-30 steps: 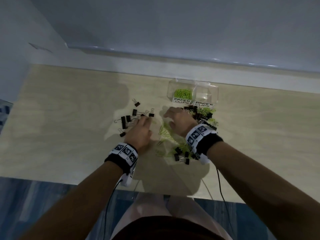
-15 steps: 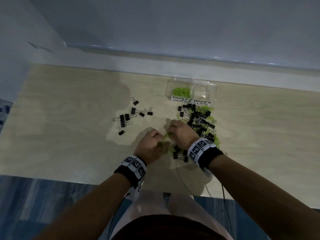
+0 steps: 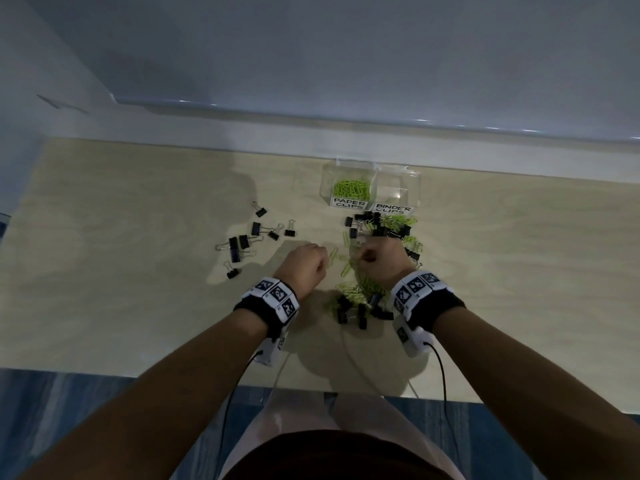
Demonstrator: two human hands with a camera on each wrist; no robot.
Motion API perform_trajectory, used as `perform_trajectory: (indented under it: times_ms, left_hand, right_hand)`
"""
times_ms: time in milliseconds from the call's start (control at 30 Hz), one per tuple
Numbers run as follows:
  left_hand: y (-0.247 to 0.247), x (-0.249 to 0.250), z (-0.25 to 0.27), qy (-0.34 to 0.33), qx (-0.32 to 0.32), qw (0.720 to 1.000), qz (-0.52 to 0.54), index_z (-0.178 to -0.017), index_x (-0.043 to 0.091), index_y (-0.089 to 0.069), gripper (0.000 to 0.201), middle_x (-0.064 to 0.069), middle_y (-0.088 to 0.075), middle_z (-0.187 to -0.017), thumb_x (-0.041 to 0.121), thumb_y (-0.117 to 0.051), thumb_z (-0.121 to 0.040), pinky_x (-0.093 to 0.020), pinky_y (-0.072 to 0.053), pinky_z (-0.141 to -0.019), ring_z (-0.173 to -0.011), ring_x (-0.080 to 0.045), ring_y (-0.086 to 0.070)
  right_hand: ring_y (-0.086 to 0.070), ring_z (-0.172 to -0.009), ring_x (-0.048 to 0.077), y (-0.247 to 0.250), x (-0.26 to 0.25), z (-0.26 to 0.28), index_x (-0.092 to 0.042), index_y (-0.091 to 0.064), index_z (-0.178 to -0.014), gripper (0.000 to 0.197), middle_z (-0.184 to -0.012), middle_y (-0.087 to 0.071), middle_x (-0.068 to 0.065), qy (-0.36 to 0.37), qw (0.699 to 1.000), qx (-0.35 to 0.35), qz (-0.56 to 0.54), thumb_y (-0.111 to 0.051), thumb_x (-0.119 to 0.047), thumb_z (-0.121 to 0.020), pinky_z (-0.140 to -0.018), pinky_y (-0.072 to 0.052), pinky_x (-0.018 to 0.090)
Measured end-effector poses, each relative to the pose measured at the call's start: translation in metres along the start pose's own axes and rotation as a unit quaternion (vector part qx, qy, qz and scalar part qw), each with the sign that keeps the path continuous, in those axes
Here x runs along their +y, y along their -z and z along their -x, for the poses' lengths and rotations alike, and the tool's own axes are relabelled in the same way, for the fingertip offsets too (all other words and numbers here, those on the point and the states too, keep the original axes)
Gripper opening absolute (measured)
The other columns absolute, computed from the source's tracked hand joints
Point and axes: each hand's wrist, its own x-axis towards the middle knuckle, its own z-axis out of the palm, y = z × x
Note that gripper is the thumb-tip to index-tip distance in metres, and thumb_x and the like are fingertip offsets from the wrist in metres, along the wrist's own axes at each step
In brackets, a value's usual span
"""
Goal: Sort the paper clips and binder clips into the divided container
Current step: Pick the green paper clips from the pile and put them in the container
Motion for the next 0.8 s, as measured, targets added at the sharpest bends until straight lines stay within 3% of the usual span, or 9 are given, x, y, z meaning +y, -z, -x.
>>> perform_trajectory:
  times_ms: [100,200,333,433,500,600,700,800]
  left_hand:
    - [0.009,0.0,-0.009,0.025,0.027,0.996,0.079,-0.081,0.006,-0.067,0.006,-0.008,-0.068,-0.084,0.001,-0.064,-0.078,-0.033,-0.055,-0.074,-0.075,-0.019,-0.062]
    - [0.025,0.006,-0.024,0.042,0.067,0.986,0.149,-0.083,0.005,-0.067,0.004,-0.005,-0.068,-0.083,0.003,-0.066,-0.08,-0.022,-0.052,-0.072,-0.073,-0.012,-0.061]
    - [0.054,0.024,-0.061,0.033,0.141,0.973,0.181,-0.084,0.006,-0.067,0.002,-0.002,-0.068,-0.081,0.006,-0.067,-0.082,-0.007,-0.044,-0.064,-0.069,-0.007,-0.06]
    - [0.073,0.04,-0.091,0.02,0.174,0.973,0.15,-0.083,0.004,-0.069,0.005,-0.009,-0.071,-0.081,0.006,-0.066,-0.08,-0.024,-0.054,-0.067,-0.07,-0.016,-0.063]
    - [0.078,0.047,-0.102,0.02,0.161,0.98,0.112,-0.088,0.002,-0.07,0.011,-0.013,-0.071,-0.088,0.008,-0.063,-0.081,-0.033,-0.055,-0.077,-0.08,-0.023,-0.066]
    - [0.074,0.049,-0.097,-0.002,0.154,0.988,0.02,-0.104,0.005,-0.067,0.02,-0.012,-0.066,-0.107,0.012,-0.06,-0.086,-0.034,-0.048,-0.088,-0.098,-0.025,-0.061]
    - [0.052,0.044,-0.056,-0.041,0.147,0.988,-0.005,-0.1,0.011,-0.064,0.014,-0.003,-0.06,-0.103,0.015,-0.058,-0.088,-0.03,-0.046,-0.086,-0.092,-0.017,-0.055]
    - [0.016,0.037,-0.003,-0.025,0.033,0.999,-0.002,-0.093,0.015,-0.062,0.01,0.002,-0.058,-0.091,0.023,-0.06,-0.088,-0.029,-0.05,-0.081,-0.083,-0.013,-0.055]
  right_hand:
    - [-0.06,-0.066,0.005,0.011,-0.002,-0.004,-0.009,-0.073,-0.08,0.006,-0.079,-0.069,-0.001,-0.07,0.992,0.037,-0.101,-0.07,-0.005,-0.077,-0.068,-0.05,0.013]
    - [-0.069,-0.068,0.011,0.034,-0.012,-0.016,-0.013,-0.073,-0.077,0.005,-0.077,-0.072,0.0,-0.096,0.972,0.079,-0.198,-0.072,-0.008,-0.077,-0.066,-0.058,0.024]
    - [-0.069,-0.07,0.011,0.069,-0.035,-0.051,-0.009,-0.071,-0.079,0.005,-0.076,-0.071,0.002,-0.056,0.974,0.143,-0.164,-0.067,-0.01,-0.082,-0.067,-0.058,0.024]
    - [-0.067,-0.069,0.012,0.083,-0.047,-0.078,-0.01,-0.072,-0.079,0.007,-0.075,-0.07,0.003,-0.051,0.98,0.148,-0.122,-0.066,-0.008,-0.081,-0.07,-0.058,0.024]
    - [-0.066,-0.079,0.014,0.083,-0.048,-0.089,-0.011,-0.073,-0.089,0.012,-0.088,-0.071,0.005,-0.052,0.989,0.121,-0.069,-0.066,-0.007,-0.081,-0.079,-0.056,0.025]
    - [-0.064,-0.093,0.018,0.076,-0.041,-0.079,-0.011,-0.07,-0.102,0.023,-0.105,-0.068,0.007,-0.025,0.994,0.104,0.015,-0.059,-0.003,-0.084,-0.089,-0.052,0.029]
    - [-0.063,-0.086,0.02,0.058,-0.025,-0.035,-0.009,-0.069,-0.092,0.016,-0.095,-0.067,0.007,0.043,0.996,0.07,0.047,-0.056,-0.003,-0.086,-0.082,-0.054,0.029]
    - [-0.063,-0.074,0.019,0.033,-0.001,0.019,-0.01,-0.07,-0.083,0.014,-0.086,-0.066,0.004,0.056,0.997,-0.014,0.059,-0.056,-0.005,-0.086,-0.071,-0.055,0.03]
